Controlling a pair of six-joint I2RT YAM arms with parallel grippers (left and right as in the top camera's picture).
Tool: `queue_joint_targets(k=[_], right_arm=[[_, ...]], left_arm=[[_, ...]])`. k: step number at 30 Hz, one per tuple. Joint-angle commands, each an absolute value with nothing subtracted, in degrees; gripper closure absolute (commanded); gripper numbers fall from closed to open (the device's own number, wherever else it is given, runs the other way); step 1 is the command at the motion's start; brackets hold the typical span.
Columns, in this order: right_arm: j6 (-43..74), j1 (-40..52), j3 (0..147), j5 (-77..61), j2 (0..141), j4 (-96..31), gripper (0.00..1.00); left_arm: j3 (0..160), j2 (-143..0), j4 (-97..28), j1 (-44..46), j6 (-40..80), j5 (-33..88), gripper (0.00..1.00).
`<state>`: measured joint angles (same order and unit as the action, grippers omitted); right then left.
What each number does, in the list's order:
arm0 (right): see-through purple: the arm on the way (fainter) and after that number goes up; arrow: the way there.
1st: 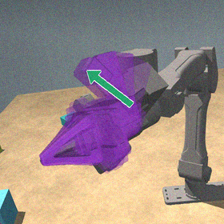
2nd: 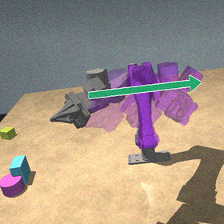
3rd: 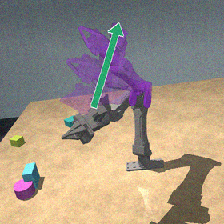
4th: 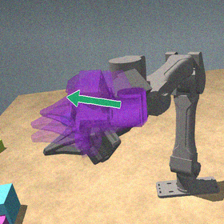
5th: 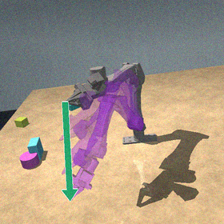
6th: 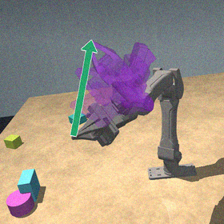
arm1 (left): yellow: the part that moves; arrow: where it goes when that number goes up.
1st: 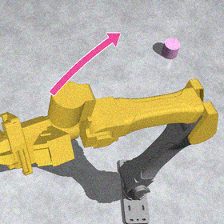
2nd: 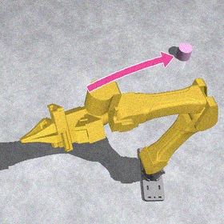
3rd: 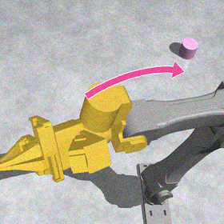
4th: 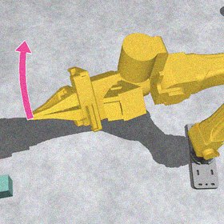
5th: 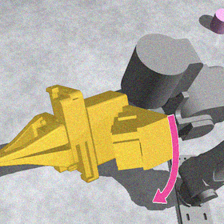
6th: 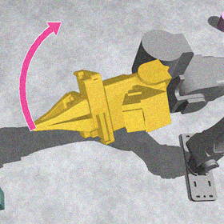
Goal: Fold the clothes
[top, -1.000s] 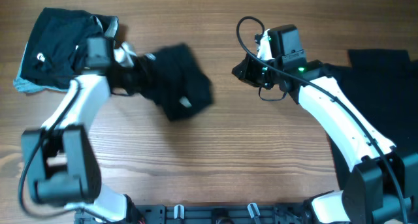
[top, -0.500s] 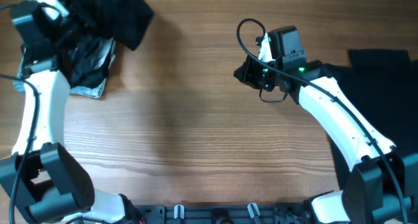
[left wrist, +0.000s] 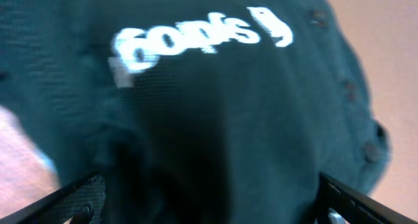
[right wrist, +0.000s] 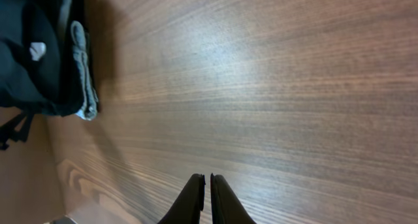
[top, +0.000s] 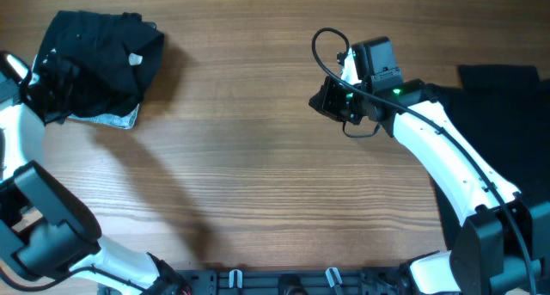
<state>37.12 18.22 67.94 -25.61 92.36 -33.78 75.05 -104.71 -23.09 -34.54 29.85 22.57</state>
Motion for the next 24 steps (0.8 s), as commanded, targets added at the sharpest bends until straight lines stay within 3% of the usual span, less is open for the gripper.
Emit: queue_joint_targets(k=[1,5,6,8,9,16,17,19,20,22,24], right_arm=[[35.38,18.31,68.25,-24.77,92.44,-34.52,0.9],[35.35,18.28,68.25,-24.75,92.44,-33.61,0.9],[35.35,18.31,68.25,-24.6,92.44,-33.5,0.89],[35.42,18.28,68.25,-23.24,92.44,-33.52,0.89],[35.59,18.31,68.25,-23.07,92.44,-33.52,0.89],[35.99,18.31,68.25,-23.07,92.44,-33.54,0.86],[35.99,18.31,68.25,-23.07,92.44,-33.54,0.86],[35.88,18.31,68.25,-23.09,92.44,-33.74,0.87],[34.52,18.31,68.25,-23.11,92.44,-33.8,0.87],[32.05,18.31,68.25,-23.05,91.92,-34.41,0.89],[30.06,18.31,68.27,-21.76,90.41,-35.05,0.89]], left_arm=[[76.12,-97.69,-25.39,-40.1,25.65,24.08,0.0],[76.09,-87.94,-22.65,-43.27,22.35,30.98,0.01],[76.09,-87.44,-21.54,-42.54,21.04,31.27,0.14],[76.09,-88.42,-18.52,-38.89,17.76,31.0,0.8],[76.09,-90.94,-16.53,-35.55,14.33,30.33,0.96],[76.09,-110.5,-8.32,-27.68,10.66,19.84,0.94],[76.09,-113.16,-7.88,-27.64,10.66,19.84,0.84],[76.09,-114.39,-8.36,-27.64,9.17,19.81,0.75],[76.12,-114.04,-8.51,-27.64,8.51,19.84,0.6],[76.47,-110.69,-10.13,-27.75,8.51,20.12,0.44],[77.69,-106.0,-13.58,-27.68,6.31,22.63,0.4]])
